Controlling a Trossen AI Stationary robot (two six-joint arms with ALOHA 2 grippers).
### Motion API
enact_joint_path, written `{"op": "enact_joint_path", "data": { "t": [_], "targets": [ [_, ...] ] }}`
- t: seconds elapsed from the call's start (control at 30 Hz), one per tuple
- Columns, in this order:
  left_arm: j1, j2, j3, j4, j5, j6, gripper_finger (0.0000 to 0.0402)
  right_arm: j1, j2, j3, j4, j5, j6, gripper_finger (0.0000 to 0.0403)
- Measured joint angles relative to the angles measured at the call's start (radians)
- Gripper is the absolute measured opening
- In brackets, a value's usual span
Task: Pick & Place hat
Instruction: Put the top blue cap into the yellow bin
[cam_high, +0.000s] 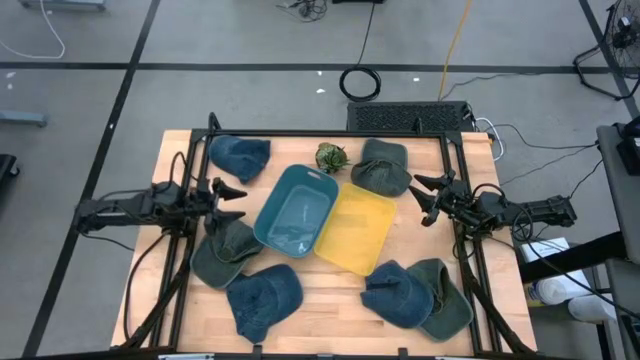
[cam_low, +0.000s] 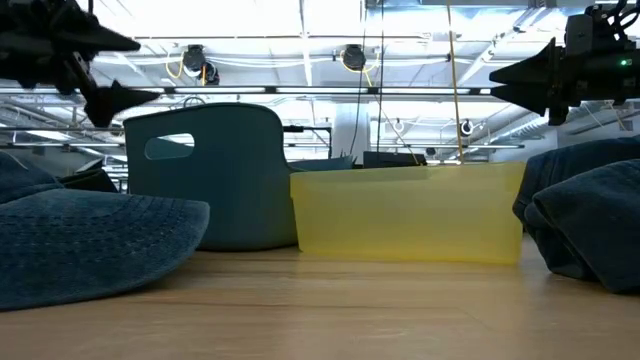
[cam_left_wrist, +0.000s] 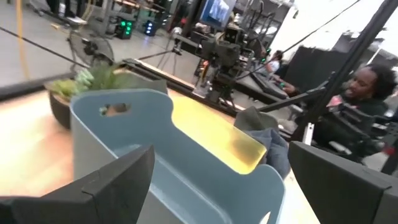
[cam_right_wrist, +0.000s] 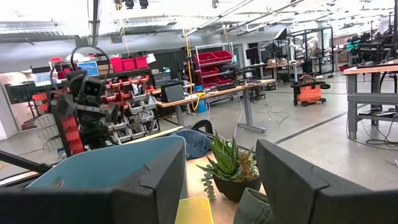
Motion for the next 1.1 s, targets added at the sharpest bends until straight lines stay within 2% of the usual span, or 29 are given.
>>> {"op": "enact_joint_path", "data": {
  "t": [0.33, 0.6, 1.1],
  "targets": [
    [0.000, 0.219, 0.322, -0.229, -0.211, 0.038, 0.0379, 0.000, 0.000, 0.000, 0.000, 0.000, 0.000, 0.0187],
    [0.000, 0.426, 0.572, -0.374, -0.443, 0.065, 0.0379, 0.000, 0.000, 0.000, 0.000, 0.000, 0.000, 0.0187],
    [0.000, 0.777, 0.990, -0.605, -0.745, 0.137, 0.0379, 0.000, 0.000, 0.000, 0.000, 0.000, 0.000, 0.0187]
  ]
}}
